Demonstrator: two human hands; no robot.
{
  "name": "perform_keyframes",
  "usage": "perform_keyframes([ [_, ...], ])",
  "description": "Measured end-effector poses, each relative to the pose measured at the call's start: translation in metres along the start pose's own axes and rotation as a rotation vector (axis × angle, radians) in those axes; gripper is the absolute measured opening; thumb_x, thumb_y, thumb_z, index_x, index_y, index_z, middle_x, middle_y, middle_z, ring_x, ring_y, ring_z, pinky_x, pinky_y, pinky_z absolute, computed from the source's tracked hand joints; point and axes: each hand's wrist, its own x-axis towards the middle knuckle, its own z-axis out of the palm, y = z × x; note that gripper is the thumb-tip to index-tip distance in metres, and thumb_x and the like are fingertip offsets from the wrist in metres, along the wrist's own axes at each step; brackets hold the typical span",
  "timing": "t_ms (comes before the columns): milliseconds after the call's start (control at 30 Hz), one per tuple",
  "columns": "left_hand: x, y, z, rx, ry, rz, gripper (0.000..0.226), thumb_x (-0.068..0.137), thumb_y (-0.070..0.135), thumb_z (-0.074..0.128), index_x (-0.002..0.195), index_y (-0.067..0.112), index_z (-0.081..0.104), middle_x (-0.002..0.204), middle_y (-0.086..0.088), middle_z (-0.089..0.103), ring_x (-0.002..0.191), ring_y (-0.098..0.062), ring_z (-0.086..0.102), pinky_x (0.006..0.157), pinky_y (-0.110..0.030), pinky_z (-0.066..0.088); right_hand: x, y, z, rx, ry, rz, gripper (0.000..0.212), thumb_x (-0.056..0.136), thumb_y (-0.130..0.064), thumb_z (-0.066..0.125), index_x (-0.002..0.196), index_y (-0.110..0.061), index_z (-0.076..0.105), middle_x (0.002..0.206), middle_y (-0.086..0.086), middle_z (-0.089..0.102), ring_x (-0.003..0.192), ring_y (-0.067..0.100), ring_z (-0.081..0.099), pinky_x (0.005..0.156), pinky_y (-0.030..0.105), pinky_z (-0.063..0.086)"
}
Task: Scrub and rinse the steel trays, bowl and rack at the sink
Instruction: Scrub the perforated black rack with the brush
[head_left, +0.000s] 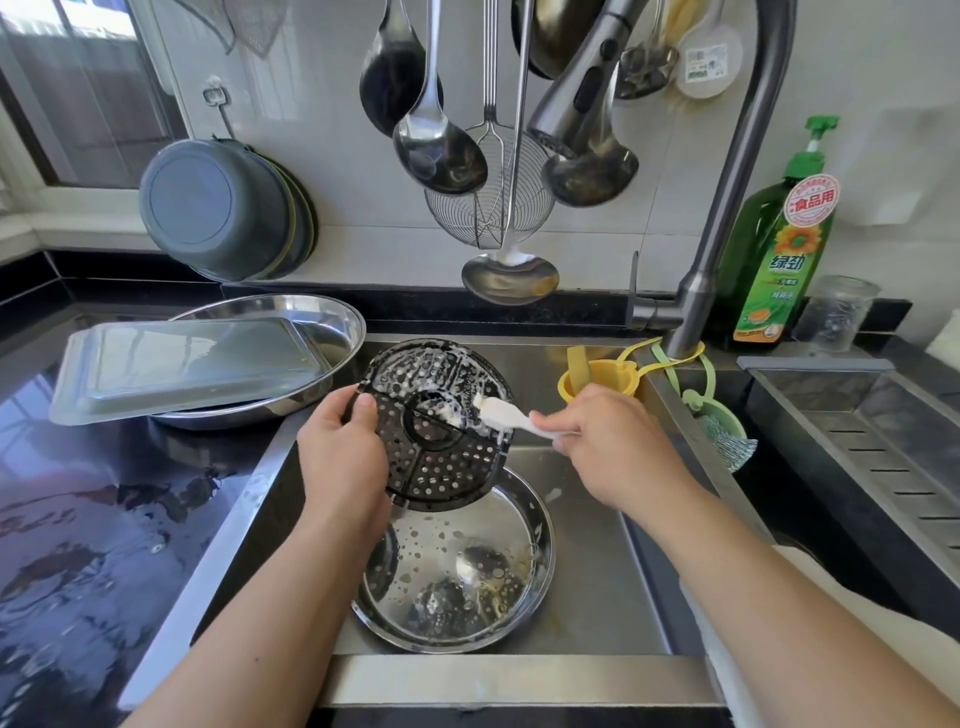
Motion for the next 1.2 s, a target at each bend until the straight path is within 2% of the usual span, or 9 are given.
perform_keyframes([
  [167,-0.006,0.002,0.004,0.014,0.004,-0.036,0.018,0.105,0.019,0.055,0.101,0.022,0.072,0.11,-0.011,0.075,0.112,-0.036,0.07,0.102,-0.058,0.055,-0.012,-0.013,0.011,0.01,-0.058,-0.123,0.031,0.101,-0.022,0.059,0.12,-0.043,0.071,0.096,-0.009,0.053,0.084,0.019,0.057,0.077,0.046,0.054],
  [233,-0.003,0.002,0.002,0.038,0.022,-0.009,0.018,0.101,0.026,0.057,0.11,0.021,0.072,0.114,-0.008,0.075,0.113,-0.032,0.07,0.103,-0.055,0.054,-0.011,-0.014,0.008,-0.009,-0.044,-0.123,0.034,0.101,-0.021,0.059,0.123,-0.046,0.069,0.094,-0.008,0.051,0.084,0.018,0.055,0.077,0.047,0.053],
  [367,0.002,0.007,-0.004,0.006,0.075,-0.029,0.024,0.101,0.027,0.057,0.121,0.019,0.069,0.118,-0.007,0.073,0.114,-0.028,0.069,0.103,-0.051,0.054,-0.004,0.002,-0.004,-0.119,-0.027,-0.045,0.039,0.101,-0.02,0.059,0.128,-0.047,0.066,0.087,-0.01,0.045,0.081,0.017,0.051,0.066,0.036,0.048],
  [500,-0.011,0.003,0.007,0.063,-0.051,-0.108,0.022,0.108,0.014,0.051,0.102,0.021,0.071,0.107,-0.01,0.076,0.103,-0.028,0.072,0.097,-0.052,0.058,-0.009,-0.014,0.005,-0.036,-0.041,-0.129,0.038,0.101,-0.021,0.059,0.13,-0.044,0.066,0.091,-0.009,0.049,0.085,0.018,0.052,0.075,0.041,0.051],
  [633,-0.016,0.0,0.014,0.108,-0.126,-0.074,0.031,0.108,0.012,0.05,0.093,0.019,0.076,0.097,-0.011,0.078,0.097,-0.031,0.074,0.094,-0.056,0.059,0.002,-0.004,-0.002,-0.048,0.126,-0.028,0.039,0.102,-0.02,0.059,0.133,-0.043,0.063,0.09,-0.009,0.048,0.083,0.016,0.05,0.068,0.034,0.045],
  [833,-0.009,0.005,0.005,0.103,-0.05,-0.042,0.035,0.108,0.016,0.051,0.086,0.027,0.077,0.099,-0.011,0.077,0.103,-0.035,0.073,0.095,-0.059,0.058,-0.009,-0.009,0.005,-0.064,-0.082,-0.058,0.038,0.102,-0.022,0.056,0.131,-0.047,0.064,0.092,-0.01,0.045,0.082,0.017,0.049,0.065,0.033,0.039],
  [933,-0.012,0.006,0.008,0.112,-0.091,-0.038,0.034,0.108,0.017,0.052,0.088,0.026,0.077,0.1,-0.011,0.077,0.103,-0.035,0.073,0.095,-0.058,0.058,0.0,0.0,-0.002,-0.04,0.009,0.019,0.039,0.102,-0.022,0.059,0.133,-0.044,0.063,0.091,-0.013,0.043,0.083,0.014,0.048,0.059,0.024,0.037],
  [1100,-0.008,0.008,0.002,0.094,-0.033,-0.028,0.028,0.107,0.022,0.052,0.093,0.03,0.075,0.105,-0.007,0.077,0.105,-0.031,0.073,0.094,-0.053,0.06,-0.016,-0.009,0.004,-0.018,-0.177,0.002,0.038,0.102,-0.023,0.057,0.131,-0.048,0.063,0.086,-0.013,0.046,0.069,0.008,0.044,0.051,0.023,0.029],
  [1200,-0.012,0.007,0.006,0.084,-0.133,-0.158,0.023,0.11,0.014,0.047,0.106,0.013,0.07,0.105,-0.015,0.075,0.093,-0.029,0.073,0.086,-0.049,0.063,-0.007,-0.005,0.0,-0.038,-0.015,0.04,0.041,0.103,-0.023,0.055,0.137,-0.045,0.06,0.09,-0.009,0.047,0.08,0.014,0.047,0.061,0.028,0.035],
])
